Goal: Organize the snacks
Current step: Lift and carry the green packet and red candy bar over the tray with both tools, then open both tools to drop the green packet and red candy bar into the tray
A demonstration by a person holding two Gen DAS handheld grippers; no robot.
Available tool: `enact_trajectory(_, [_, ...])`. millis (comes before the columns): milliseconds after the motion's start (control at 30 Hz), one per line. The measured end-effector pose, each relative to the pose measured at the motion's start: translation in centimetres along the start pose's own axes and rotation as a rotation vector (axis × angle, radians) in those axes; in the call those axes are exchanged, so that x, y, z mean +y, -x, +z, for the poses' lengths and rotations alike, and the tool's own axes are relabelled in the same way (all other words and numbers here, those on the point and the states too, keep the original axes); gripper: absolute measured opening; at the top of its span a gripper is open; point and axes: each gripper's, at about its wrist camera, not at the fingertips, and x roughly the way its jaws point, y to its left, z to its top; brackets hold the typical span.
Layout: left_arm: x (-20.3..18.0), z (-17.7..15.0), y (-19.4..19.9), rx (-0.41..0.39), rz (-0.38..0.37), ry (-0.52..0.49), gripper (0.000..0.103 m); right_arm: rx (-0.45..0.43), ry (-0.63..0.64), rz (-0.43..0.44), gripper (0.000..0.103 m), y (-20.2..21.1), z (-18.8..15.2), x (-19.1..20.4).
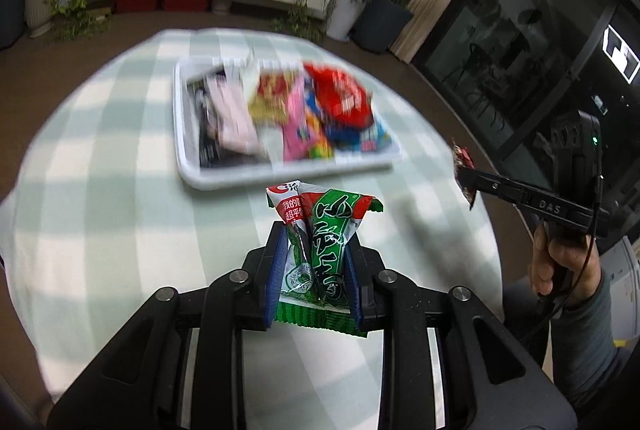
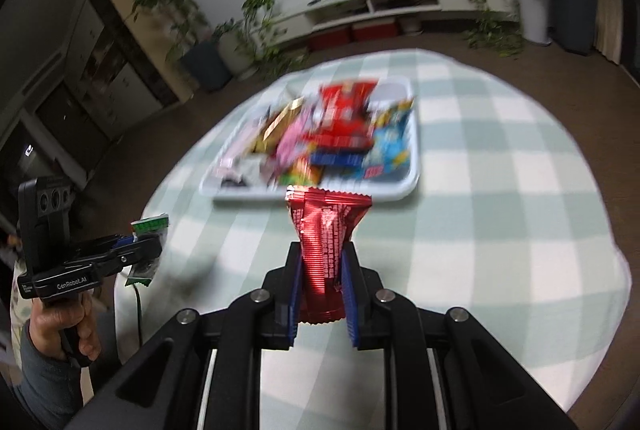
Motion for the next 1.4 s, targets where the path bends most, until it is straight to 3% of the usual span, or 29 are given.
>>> enact_trajectory(267, [1.6, 9.1, -0.4, -0.063, 0.029, 0.011, 0.024, -0.088, 0.098, 0.017, 0.02, -0.3, 7.6, 4.6])
enact_trajectory(467, [3.4, 13.6, -3.7, -0.064, 0.09, 0.028, 0.024, -0.04, 0.127, 0.004, 0.02, -5.1, 11.3, 7.0])
enact_trajectory(833, [5.1, 14.1, -11.7, 0.001, 0.105, 0.048, 0.025, 0.093, 0.091, -0.095, 0.02, -13.4, 11.5, 5.5])
enact_trajectory(1400, [6.7, 13.5, -14.4, 0.021, 0.101, 0.083, 0.032, 0.137, 0.095, -0.168, 0.024, -16.4, 11.2, 4.6])
